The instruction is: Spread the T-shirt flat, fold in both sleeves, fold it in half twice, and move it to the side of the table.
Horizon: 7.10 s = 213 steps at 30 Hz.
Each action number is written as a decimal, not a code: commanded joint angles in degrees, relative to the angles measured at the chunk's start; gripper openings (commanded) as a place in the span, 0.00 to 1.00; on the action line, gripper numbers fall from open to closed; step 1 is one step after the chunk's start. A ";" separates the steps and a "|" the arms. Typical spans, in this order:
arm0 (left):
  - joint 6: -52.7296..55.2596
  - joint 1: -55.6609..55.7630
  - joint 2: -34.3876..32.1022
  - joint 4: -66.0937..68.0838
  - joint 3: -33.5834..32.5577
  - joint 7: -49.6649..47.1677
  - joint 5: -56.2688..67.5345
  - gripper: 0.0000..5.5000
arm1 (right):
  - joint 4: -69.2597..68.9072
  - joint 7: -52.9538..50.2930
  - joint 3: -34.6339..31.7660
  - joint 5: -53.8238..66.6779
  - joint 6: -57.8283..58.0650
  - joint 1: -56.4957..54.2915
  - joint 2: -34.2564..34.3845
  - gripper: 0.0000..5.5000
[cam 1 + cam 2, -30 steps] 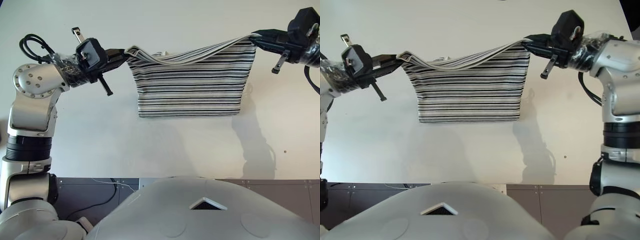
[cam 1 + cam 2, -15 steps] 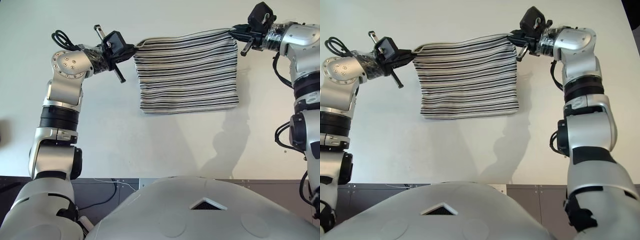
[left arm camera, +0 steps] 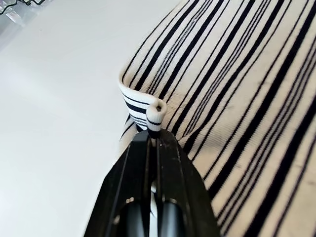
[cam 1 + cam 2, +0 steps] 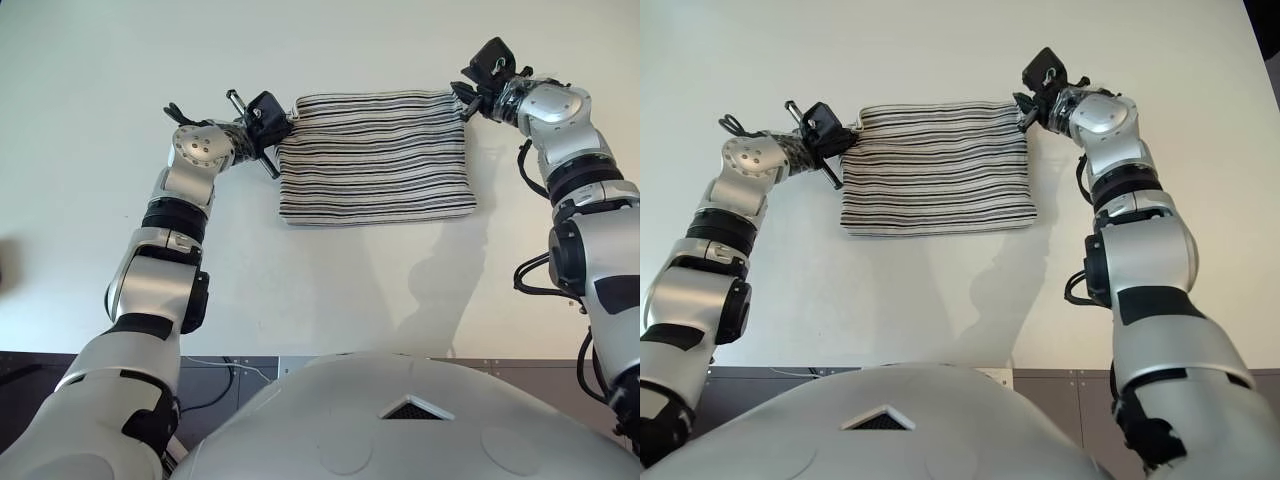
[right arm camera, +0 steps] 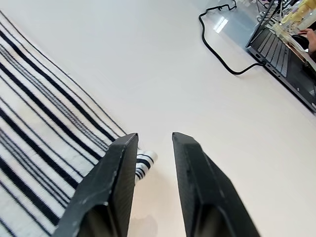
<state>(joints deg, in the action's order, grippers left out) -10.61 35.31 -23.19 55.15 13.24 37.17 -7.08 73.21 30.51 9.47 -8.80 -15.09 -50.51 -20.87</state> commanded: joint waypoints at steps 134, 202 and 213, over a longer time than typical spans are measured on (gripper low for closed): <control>-55.36 -34.76 -26.65 -37.37 13.86 -22.60 -36.58 0.03 | -77.54 12.45 -5.76 -8.96 -21.80 65.21 -29.07 0.79; -60.54 -29.82 -28.23 -33.44 16.47 -18.44 -31.90 0.02 | -59.01 -34.99 32.81 -57.39 -39.43 44.86 -35.48 0.21; -57.61 -28.89 -26.55 -35.99 16.30 -15.26 -26.99 0.02 | -63.74 -15.86 30.63 -39.90 -41.24 44.29 -37.54 0.02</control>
<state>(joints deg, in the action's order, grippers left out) -70.02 7.17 -50.46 19.17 28.69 20.03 -33.72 7.70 9.35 38.28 -46.26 -56.64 -9.45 -56.69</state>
